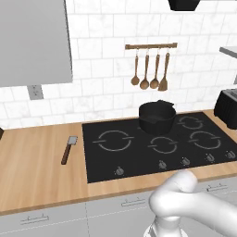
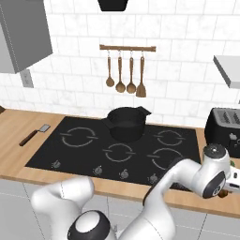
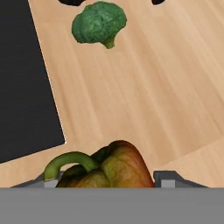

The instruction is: Put the bell pepper and broccoli in the pot. Retrieve the spatula and lightly stir the vegetables in the pot.

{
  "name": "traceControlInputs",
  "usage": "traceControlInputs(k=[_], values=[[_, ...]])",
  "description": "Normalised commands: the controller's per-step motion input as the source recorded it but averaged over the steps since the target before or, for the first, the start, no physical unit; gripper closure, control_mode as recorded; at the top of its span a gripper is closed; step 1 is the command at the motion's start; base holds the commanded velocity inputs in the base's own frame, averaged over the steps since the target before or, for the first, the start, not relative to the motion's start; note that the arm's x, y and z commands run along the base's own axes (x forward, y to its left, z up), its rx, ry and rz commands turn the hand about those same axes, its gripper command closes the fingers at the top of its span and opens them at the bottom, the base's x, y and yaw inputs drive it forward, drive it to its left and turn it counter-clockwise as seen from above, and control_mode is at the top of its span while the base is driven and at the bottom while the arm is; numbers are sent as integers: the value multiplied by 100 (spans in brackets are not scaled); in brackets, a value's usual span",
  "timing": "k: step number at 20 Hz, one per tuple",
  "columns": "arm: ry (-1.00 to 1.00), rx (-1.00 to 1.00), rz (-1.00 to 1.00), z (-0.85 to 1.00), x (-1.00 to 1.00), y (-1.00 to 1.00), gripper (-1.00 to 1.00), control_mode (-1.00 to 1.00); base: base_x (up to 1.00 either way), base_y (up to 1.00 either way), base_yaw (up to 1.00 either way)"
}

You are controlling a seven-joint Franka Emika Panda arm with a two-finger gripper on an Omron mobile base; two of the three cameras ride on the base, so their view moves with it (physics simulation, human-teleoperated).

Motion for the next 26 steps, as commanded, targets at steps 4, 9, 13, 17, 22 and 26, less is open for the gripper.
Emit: traceControlInputs(k=[4, 9, 13, 17, 22, 26], values=[[0, -6, 0, 36, -18, 92, 100, -100, 0, 0, 0], [-3, -12, 0, 47, -2, 77, 100, -100, 0, 0, 0], [-4, -8, 0, 38, 0, 52, 100, -100, 0, 0, 0], [-5, 0, -1, 12, 0, 39, 100, -100, 0, 0, 0], [-2, -3, 0, 36, 0, 47, 100, -100, 0, 0, 0], [0, -6, 0, 64, 0, 48, 100, -100, 0, 0, 0]])
